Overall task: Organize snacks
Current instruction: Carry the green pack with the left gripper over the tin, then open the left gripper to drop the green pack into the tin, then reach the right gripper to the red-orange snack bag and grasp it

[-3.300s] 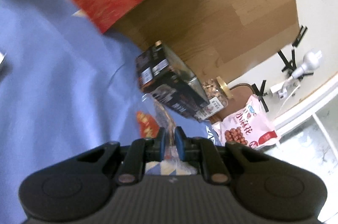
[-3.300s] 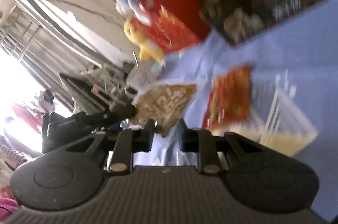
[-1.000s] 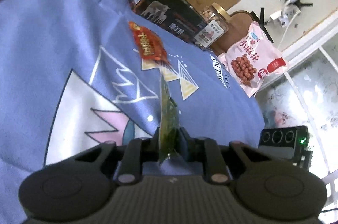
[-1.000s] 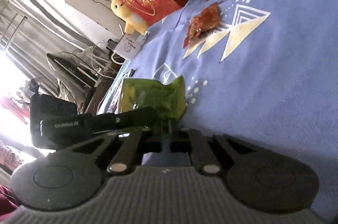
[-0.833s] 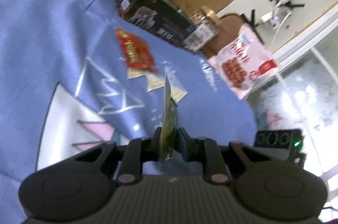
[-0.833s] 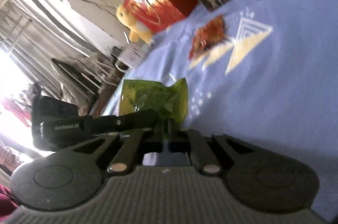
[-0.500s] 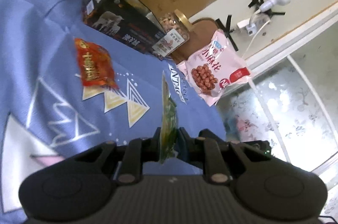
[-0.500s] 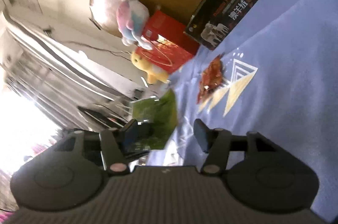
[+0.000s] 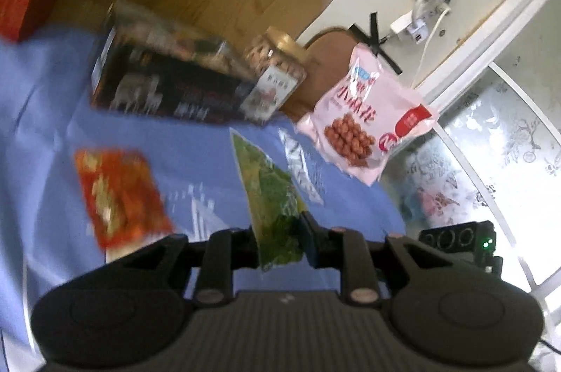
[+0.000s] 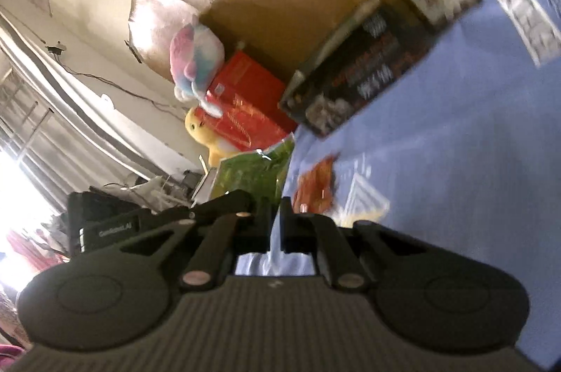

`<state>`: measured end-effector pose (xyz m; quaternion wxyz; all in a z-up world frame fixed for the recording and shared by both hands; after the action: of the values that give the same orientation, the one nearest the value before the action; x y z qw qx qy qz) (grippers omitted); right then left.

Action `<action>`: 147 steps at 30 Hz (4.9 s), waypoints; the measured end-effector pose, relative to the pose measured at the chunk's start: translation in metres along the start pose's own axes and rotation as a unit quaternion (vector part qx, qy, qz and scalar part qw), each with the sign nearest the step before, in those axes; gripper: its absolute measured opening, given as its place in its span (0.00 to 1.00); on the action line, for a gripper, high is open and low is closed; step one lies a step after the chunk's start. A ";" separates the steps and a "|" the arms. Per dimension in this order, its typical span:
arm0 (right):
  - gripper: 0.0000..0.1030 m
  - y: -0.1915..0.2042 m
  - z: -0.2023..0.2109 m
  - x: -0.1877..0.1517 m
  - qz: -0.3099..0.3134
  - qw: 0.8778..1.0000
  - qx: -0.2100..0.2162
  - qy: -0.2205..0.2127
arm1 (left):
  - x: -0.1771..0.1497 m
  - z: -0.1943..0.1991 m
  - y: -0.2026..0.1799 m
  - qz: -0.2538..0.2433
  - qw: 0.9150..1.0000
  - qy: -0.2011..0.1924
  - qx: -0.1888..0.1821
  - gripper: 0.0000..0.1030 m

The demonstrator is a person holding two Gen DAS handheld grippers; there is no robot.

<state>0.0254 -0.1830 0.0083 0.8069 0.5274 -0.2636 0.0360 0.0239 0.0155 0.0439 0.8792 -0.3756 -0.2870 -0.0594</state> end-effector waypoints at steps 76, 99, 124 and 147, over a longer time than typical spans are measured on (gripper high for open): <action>0.31 -0.018 -0.136 0.014 0.060 0.990 -0.081 0.098 | -0.037 -0.009 0.064 -0.102 0.945 -0.055 0.306 0.58; 0.32 -0.005 -0.097 -0.033 0.050 0.993 -0.088 0.061 | -0.058 0.005 0.059 -0.107 0.942 -0.055 0.313 0.71; 0.33 -0.008 -0.092 -0.033 0.029 0.996 -0.065 0.055 | -0.058 0.010 0.060 -0.095 0.949 -0.064 0.294 0.85; 0.30 0.001 -0.092 -0.042 0.030 0.995 -0.041 0.087 | -0.052 0.036 0.086 0.011 0.975 -0.112 0.194 0.90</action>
<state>0.0246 -0.0932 -0.0390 0.8460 0.4810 -0.2096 0.0951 -0.0079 0.0955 -0.0182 0.8983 -0.2054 -0.3853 0.0491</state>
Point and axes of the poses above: each gripper's, at about its wrist camera, not at the fingertips, and z roughly against the way its jaws point, y to its left, x to its top, the point moved 5 cm from there along -z, roughly the way its jaws point, and after that the axes turned 8 degrees about y, right-handed, at the moved point
